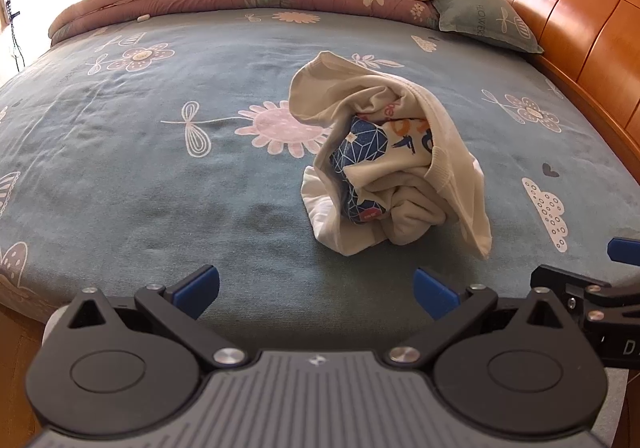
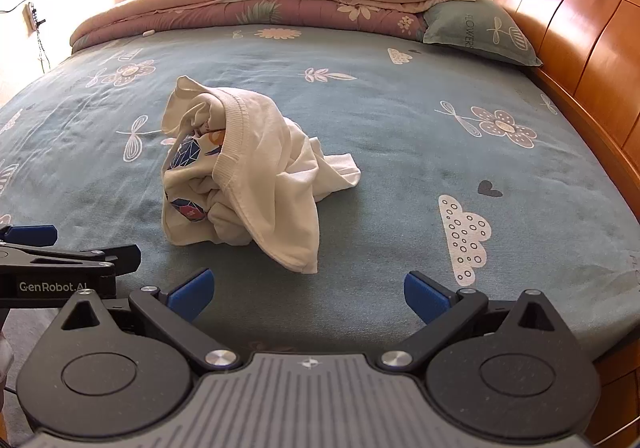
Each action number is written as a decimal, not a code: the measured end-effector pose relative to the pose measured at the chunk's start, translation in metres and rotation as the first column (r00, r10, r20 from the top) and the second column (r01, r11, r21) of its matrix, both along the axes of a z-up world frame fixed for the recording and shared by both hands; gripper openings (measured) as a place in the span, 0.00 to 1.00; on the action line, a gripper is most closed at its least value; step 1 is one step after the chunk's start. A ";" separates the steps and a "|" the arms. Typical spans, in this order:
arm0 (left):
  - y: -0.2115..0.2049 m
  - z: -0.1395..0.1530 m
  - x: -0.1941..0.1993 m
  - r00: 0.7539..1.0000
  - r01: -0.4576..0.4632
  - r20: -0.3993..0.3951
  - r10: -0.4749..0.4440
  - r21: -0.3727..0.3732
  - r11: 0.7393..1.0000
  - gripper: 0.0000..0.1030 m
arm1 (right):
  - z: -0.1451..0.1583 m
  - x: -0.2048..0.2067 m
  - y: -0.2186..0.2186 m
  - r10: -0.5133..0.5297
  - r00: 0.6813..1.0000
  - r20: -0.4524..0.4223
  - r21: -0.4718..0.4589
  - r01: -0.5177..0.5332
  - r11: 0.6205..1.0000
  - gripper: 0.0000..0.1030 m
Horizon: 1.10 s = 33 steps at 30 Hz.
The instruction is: Fold clothes
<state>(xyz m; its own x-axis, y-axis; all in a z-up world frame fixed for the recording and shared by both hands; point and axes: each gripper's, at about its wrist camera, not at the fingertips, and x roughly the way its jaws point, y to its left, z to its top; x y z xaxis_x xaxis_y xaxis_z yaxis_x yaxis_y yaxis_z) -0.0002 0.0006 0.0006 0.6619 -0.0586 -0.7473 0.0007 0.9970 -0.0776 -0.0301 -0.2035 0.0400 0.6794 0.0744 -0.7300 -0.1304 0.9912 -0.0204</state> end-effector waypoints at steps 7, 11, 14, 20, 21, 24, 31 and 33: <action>-0.002 0.001 -0.001 1.000 -0.001 0.012 0.001 0.006 1.000 0.99 | 0.000 -0.001 -0.002 -0.005 1.000 0.001 0.004 0.005 1.000 1.00; -0.002 0.004 -0.001 1.000 0.000 0.008 0.000 0.013 1.000 0.99 | 0.000 -0.001 -0.001 -0.003 1.000 0.002 0.002 0.003 1.000 1.00; -0.002 0.004 -0.001 1.000 0.001 0.011 -0.002 0.008 1.000 0.99 | 0.000 0.000 -0.003 -0.008 1.000 -0.004 0.006 0.008 1.000 1.00; -0.001 0.005 -0.002 1.000 0.003 0.016 -0.003 0.000 1.000 0.99 | -0.001 -0.001 -0.002 -0.012 1.000 -0.005 0.003 0.012 1.000 1.00; -0.001 0.005 -0.001 1.000 0.001 0.015 -0.001 0.001 1.000 0.99 | -0.001 -0.001 -0.002 -0.013 1.000 -0.005 0.004 0.013 1.000 1.00; -0.001 0.006 -0.002 1.000 -0.005 0.016 0.005 0.004 1.000 0.99 | -0.001 -0.001 -0.002 -0.014 1.000 -0.006 0.009 0.014 1.000 1.00; -0.001 0.006 -0.002 1.000 -0.004 0.018 0.004 0.004 1.000 0.99 | -0.002 -0.001 -0.004 -0.015 1.000 -0.007 0.014 0.015 1.000 1.00; -0.002 0.006 -0.002 1.000 -0.002 0.017 0.001 0.003 1.000 0.99 | -0.002 -0.001 -0.004 -0.018 1.000 -0.009 0.012 0.018 1.000 1.00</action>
<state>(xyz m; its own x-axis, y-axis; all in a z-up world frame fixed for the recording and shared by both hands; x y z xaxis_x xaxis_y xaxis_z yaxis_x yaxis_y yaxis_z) -0.0017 -0.0011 0.0062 0.6743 -0.0551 -0.7364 0.0004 0.9972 -0.0742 -0.0308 -0.2070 0.0381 0.6744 0.0709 -0.7349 -0.1125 0.9936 -0.0074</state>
